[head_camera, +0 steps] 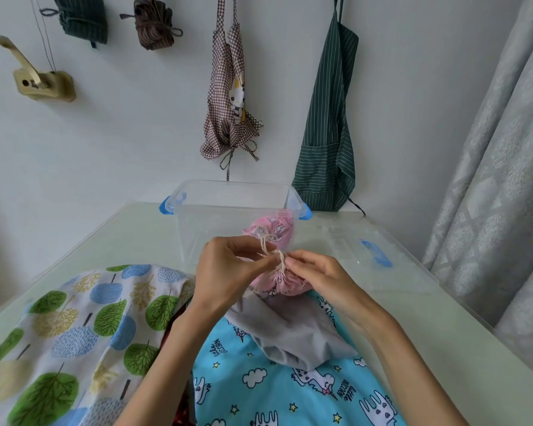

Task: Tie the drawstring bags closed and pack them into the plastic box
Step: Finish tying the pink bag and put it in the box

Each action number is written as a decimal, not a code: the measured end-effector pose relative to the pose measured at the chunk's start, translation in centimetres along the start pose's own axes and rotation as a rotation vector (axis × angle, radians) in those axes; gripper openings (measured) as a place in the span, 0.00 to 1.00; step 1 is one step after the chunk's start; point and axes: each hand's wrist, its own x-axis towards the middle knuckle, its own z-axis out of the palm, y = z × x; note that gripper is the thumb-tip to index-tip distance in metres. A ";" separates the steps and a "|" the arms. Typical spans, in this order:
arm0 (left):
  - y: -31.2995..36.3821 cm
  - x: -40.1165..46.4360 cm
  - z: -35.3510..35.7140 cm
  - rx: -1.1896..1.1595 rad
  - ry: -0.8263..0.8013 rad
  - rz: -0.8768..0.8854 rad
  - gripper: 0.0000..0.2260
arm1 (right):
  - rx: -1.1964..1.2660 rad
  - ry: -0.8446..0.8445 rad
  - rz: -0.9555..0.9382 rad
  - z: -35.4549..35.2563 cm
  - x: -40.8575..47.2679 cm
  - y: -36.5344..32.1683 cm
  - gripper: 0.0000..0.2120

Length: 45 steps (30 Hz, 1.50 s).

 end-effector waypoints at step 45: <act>0.2 0.5 1.2 -0.363 -0.078 -0.137 0.08 | -0.427 0.321 -0.072 -5.0 -0.9 -1.5 0.16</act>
